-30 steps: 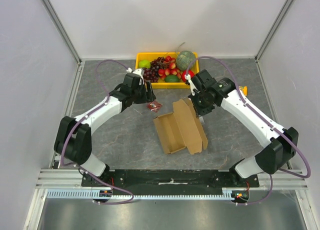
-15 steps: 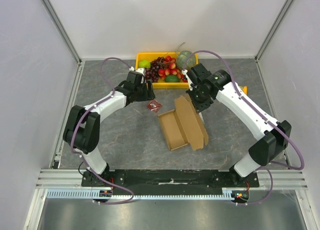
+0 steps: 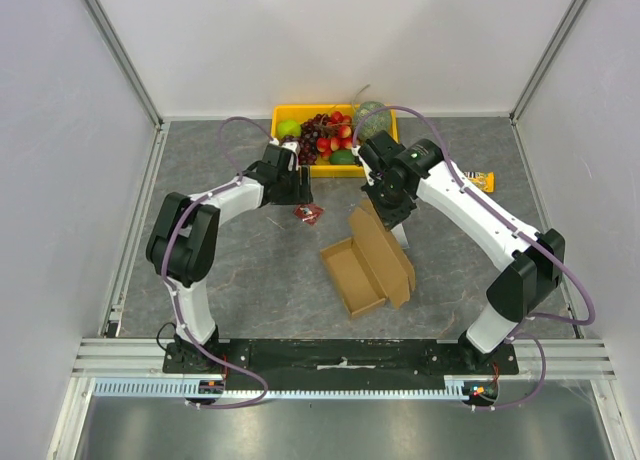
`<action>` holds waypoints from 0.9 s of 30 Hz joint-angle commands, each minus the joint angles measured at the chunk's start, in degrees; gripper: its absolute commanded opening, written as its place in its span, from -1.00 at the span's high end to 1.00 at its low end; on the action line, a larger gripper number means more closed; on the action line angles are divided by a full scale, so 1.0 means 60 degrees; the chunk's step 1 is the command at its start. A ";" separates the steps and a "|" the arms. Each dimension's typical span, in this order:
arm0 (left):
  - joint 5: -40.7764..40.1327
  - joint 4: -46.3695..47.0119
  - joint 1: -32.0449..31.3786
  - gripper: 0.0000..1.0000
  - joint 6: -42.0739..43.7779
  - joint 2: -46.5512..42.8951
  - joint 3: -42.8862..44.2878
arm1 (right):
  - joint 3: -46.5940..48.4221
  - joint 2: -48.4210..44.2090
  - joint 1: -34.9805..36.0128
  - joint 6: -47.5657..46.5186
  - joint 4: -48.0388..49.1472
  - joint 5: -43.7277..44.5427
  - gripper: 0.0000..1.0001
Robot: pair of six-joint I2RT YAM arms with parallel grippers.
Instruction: Fold the paper box
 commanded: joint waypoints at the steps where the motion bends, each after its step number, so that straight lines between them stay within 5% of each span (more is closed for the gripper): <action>1: 0.0357 0.0339 0.0044 -0.42 0.0362 0.0470 0.0617 | 0.0017 -0.0181 -0.0009 0.0046 0.0028 0.0020 0.83; 8: 0.0327 0.0384 0.0087 -0.37 0.0201 0.1012 0.0983 | -0.0291 -0.0328 -0.0009 0.0032 0.0219 -0.0127 0.87; 27: 0.1352 0.0442 0.0102 0.25 0.0406 0.1071 0.0676 | -0.0599 -0.0460 -0.0009 0.0032 0.0541 -0.0303 0.89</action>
